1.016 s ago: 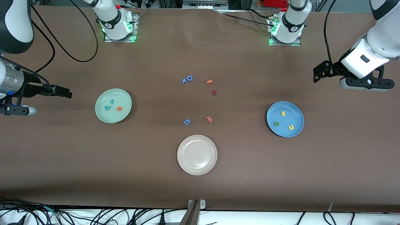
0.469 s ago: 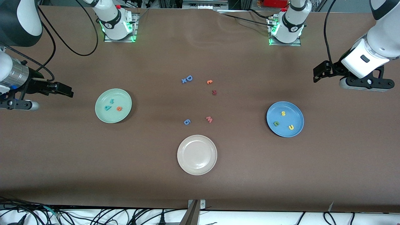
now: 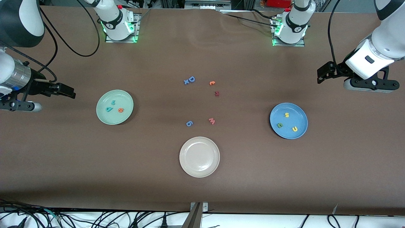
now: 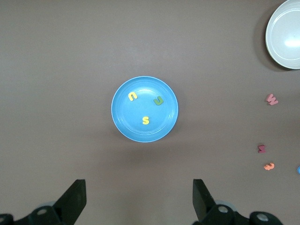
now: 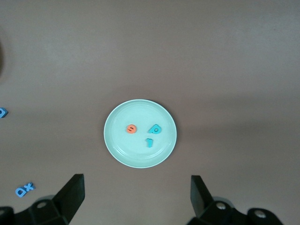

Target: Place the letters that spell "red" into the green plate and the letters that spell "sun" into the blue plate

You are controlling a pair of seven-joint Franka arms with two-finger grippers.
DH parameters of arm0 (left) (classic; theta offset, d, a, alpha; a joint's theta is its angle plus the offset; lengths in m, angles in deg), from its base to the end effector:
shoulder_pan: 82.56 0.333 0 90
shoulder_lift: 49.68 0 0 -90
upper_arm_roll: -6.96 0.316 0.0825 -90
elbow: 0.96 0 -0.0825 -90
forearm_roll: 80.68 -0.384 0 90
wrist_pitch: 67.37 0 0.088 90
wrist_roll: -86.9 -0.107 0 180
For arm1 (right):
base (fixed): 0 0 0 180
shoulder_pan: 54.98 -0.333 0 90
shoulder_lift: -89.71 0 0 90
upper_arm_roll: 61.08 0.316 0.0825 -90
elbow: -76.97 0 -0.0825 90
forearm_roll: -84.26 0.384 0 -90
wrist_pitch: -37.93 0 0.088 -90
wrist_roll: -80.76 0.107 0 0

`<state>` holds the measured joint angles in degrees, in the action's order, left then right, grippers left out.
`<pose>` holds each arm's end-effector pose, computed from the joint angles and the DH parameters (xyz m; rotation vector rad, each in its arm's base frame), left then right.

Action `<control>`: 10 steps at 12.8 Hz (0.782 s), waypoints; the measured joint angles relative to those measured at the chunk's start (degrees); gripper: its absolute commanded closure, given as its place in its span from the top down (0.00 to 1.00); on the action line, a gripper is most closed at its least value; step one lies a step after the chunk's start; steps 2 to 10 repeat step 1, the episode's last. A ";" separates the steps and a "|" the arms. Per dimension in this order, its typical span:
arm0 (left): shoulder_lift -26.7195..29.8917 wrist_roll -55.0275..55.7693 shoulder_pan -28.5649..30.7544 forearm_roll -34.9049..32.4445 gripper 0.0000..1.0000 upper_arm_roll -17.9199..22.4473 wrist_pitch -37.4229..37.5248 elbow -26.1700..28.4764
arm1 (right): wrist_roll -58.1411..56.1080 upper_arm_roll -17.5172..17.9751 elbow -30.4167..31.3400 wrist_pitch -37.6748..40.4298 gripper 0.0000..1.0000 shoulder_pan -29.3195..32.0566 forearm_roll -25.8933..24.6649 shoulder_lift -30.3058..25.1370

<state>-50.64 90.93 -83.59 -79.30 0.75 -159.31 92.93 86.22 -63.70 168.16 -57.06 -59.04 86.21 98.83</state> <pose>0.5551 -0.0726 0.5861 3.1186 -0.0852 -0.0827 0.6015 0.0203 0.5298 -3.1151 0.1160 0.1468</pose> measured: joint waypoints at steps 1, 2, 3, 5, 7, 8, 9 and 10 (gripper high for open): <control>0.00 0.00 0.00 0.00 1.00 0.00 0.00 0.00 | 0.00 0.12 0.00 0.00 1.00 -0.01 0.00 0.00; 0.00 0.00 0.00 0.00 1.00 0.00 0.00 0.00 | 0.00 0.12 0.00 0.00 1.00 -0.01 0.00 0.00; 0.00 0.00 0.00 0.00 1.00 0.00 0.00 0.00 | 0.00 0.12 0.00 0.00 1.00 -0.01 0.00 0.00; 0.00 0.00 0.00 0.00 1.00 0.00 0.00 0.00 | 0.00 0.12 0.00 0.00 1.00 -0.01 0.00 0.00; 0.00 0.00 0.00 0.00 1.00 0.00 0.00 0.00 | 0.00 0.12 0.00 0.00 1.00 -0.01 0.00 0.00; 0.00 0.00 0.00 0.00 1.00 0.00 0.00 0.00 | 0.00 0.12 0.00 0.00 1.00 -0.01 0.00 0.00; 0.00 0.00 0.00 0.00 1.00 0.00 0.00 0.00 | 0.00 0.12 0.00 0.00 1.00 -0.01 0.00 0.00; 0.00 0.00 0.00 0.00 1.00 0.00 0.00 0.00 | 0.00 0.12 0.00 0.00 1.00 -0.01 0.00 0.00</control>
